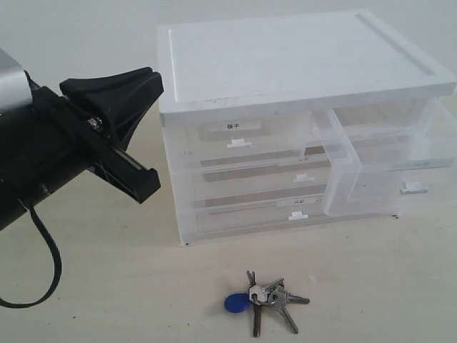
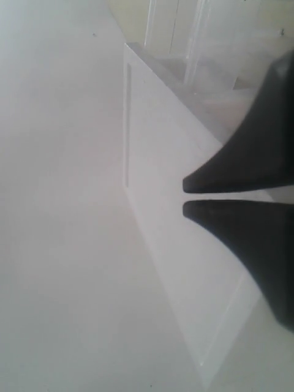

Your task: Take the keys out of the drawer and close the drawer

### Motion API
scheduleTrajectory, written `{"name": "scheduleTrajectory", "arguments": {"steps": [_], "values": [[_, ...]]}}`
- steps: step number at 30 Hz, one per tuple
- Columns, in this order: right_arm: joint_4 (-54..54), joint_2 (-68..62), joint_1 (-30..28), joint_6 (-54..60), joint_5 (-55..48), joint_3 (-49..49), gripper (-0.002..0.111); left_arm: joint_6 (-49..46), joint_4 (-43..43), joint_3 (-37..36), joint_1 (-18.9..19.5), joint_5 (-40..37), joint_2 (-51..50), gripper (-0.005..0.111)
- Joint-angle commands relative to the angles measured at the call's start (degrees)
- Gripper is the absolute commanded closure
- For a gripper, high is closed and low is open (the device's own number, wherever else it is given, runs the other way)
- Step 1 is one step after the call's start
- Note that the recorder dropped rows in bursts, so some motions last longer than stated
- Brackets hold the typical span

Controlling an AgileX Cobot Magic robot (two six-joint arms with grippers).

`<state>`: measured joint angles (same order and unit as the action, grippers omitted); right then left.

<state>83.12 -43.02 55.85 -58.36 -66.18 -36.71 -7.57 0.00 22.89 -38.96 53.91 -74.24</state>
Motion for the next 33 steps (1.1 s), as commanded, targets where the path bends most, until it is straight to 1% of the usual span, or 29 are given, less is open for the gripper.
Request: {"name": "scheduleTrajectory", "arguments": {"steps": [1, 3, 5, 7, 8, 10, 11, 12, 14, 15, 16, 18, 20, 23, 24, 27, 29, 31, 33], "values": [[-3.4, -1.0, -14.0, -1.5, 12.7, -3.5, 0.108, 0.6, -3.9, -0.4, 0.1, -2.9, 0.7, 0.102], [-7.4, -3.0, -22.1, 0.6, 21.5, -5.1, 0.108, 0.6, -6.1, -0.4, 0.8, -7.0, 2.4, 0.102], [-14.2, -5.8, -30.5, 3.4, 31.8, -7.5, 0.108, 0.7, -6.7, -0.4, 2.0, -11.6, 4.9, 0.102], [-24.9, -10.5, -39.4, 10.3, 40.3, -10.6, 0.108, 1.2, -6.8, -0.4, 3.0, -15.5, 7.6, 0.102], [-32.0, -13.3, -43.4, 14.5, 42.4, -12.0, 0.108, 1.2, -6.8, -0.4, 3.4, -17.6, 9.2, 0.102], [-49.0, -19.7, -50.7, 28.0, 44.0, -15.6, 0.108, 1.2, -6.8, -0.4, 4.3, -21.4, 12.3, 0.102], [-66.2, -25.5, -55.9, 44.8, 43.6, -18.5, 0.108, 1.2, -6.6, -0.4, 5.3, -24.6, 14.9, 0.102], [-75.7, -28.5, -58.2, 53.3, 43.2, -19.9, 0.108, 1.2, -6.6, -0.5, 5.7, -25.4, 15.7, 0.102], [-90.8, -33.2, -60.9, 67.4, 41.7, -21.8, 0.108, 0.7, -6.6, -0.5, 6.0, -26.1, 16.6, 0.102], [-98.2, -35.3, -61.2, 73.4, 40.2, -22.8, 0.108, 0.5, -6.6, -0.5, 6.4, -26.1, 16.7, 0.102], [-103.1, -37.1, -61.3, 78.4, 39.0, -23.6, 0.108, 0.3, -6.6, -0.5, 6.5, -26.1, 16.7, 0.102], [-108.8, -39.3, -60.7, 83.3, 38.0, -24.7, 0.108, 0.3, -6.6, -0.5, 6.9, -25.7, 16.5, 0.102], [-111.8, -40.2, -59.0, 85.4, 38.1, -25.2, 0.108, 0.3, -6.6, -0.5, 7.1, -25.2, 15.9, 0.102], [-112.2, -41.0, -54.9, 86.1, 38.3, -25.2, 0.108, 0.3, -6.6, -0.5, 7.1, -24.7, 15.3, 0.102], [-112.2, -41.1, -51.7, 86.0, 38.3, -25.2, 0.108, 0.3, -6.6, -0.5, 7.1, -24.7, 15.0, 0.102], [-112.2, -40.8, -46.7, 85.4, 37.9, -25.2, 0.108, 0.3, -6.6, -0.5, 7.1, -25.0, 14.9, 0.102], [-111.9, -40.8, -45.5, 85.5, 38.0, -25.2, 0.108, 0.3, -6.6, -0.5, 7.1, -25.2, 14.9, 0.102], [-111.7, -40.5, -45.6, 85.3, 38.9, -25.2, 0.108, 0.3, -6.6, -0.5, 7.1, -25.8, 14.9, 0.102], [-111.7, -39.7, -45.6, 85.3, 39.6, -25.2, 0.108, 0.7, -3.5, -0.5, 7.1, -26.8, 14.9, 0.102]]}}
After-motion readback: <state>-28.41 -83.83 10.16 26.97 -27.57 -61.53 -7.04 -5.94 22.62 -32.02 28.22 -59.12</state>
